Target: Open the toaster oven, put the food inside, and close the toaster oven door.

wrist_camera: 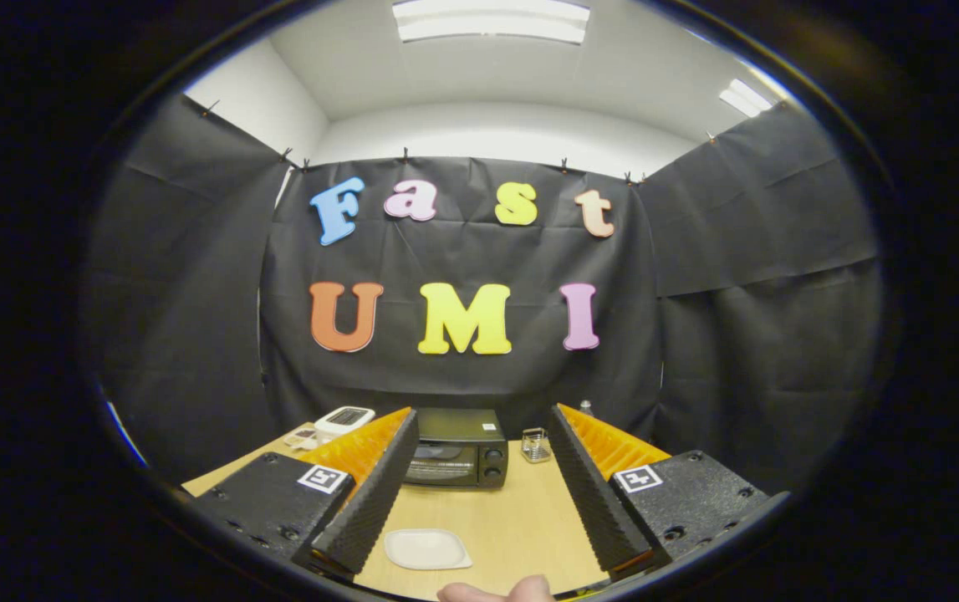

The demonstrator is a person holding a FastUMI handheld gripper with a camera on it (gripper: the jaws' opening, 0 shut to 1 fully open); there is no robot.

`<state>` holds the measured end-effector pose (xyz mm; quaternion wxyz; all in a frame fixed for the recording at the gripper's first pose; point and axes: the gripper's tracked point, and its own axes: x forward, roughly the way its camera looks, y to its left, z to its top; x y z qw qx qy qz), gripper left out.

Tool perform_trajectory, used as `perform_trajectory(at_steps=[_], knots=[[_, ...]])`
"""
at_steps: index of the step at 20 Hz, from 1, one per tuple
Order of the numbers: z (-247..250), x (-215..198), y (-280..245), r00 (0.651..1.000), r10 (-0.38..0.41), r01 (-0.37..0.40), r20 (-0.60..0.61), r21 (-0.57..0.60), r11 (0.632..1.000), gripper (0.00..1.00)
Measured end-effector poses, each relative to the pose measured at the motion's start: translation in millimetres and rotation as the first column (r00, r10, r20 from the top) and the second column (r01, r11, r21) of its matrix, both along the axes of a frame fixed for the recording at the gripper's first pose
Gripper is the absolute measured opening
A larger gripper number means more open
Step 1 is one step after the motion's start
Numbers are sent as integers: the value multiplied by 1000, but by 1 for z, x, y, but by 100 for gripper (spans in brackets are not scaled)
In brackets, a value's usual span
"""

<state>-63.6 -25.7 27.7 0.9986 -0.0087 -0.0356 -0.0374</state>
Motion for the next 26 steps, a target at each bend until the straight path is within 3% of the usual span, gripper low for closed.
perform_trajectory(at_steps=[26], knots=[[-10,9,20,998,52,-52,-31,-2,999,100]])
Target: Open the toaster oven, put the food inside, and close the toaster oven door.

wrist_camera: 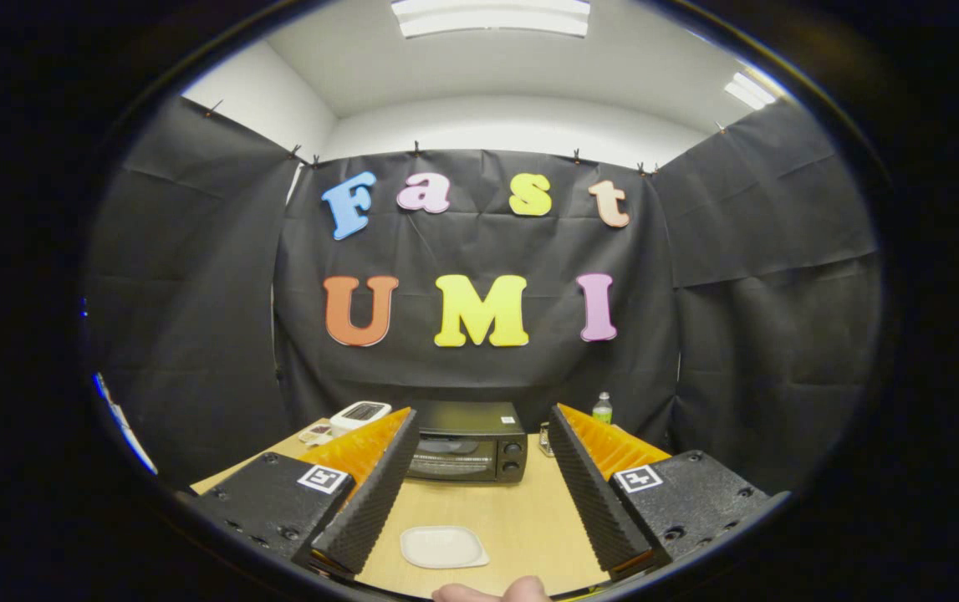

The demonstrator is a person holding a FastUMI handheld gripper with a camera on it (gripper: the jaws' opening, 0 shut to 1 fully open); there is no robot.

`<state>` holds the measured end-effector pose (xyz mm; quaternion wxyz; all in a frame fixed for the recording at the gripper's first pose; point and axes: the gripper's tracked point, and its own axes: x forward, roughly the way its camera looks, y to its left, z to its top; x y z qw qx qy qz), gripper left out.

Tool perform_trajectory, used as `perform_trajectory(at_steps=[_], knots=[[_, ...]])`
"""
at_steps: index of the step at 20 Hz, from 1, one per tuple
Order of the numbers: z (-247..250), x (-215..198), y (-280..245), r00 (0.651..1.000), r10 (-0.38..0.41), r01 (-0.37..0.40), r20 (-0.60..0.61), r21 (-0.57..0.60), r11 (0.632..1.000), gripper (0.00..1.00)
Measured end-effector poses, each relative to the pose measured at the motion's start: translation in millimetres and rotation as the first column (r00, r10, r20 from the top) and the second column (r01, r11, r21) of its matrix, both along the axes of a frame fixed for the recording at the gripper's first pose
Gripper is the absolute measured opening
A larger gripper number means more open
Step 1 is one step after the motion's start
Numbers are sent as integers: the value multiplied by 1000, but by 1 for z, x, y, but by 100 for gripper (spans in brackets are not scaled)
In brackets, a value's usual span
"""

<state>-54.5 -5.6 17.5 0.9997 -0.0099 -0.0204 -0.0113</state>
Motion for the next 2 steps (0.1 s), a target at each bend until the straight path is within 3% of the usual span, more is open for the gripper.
perform_trajectory(at_steps=[2], knots=[[-1,1,2,1000,6,-6,-2,-5,1000,100]])
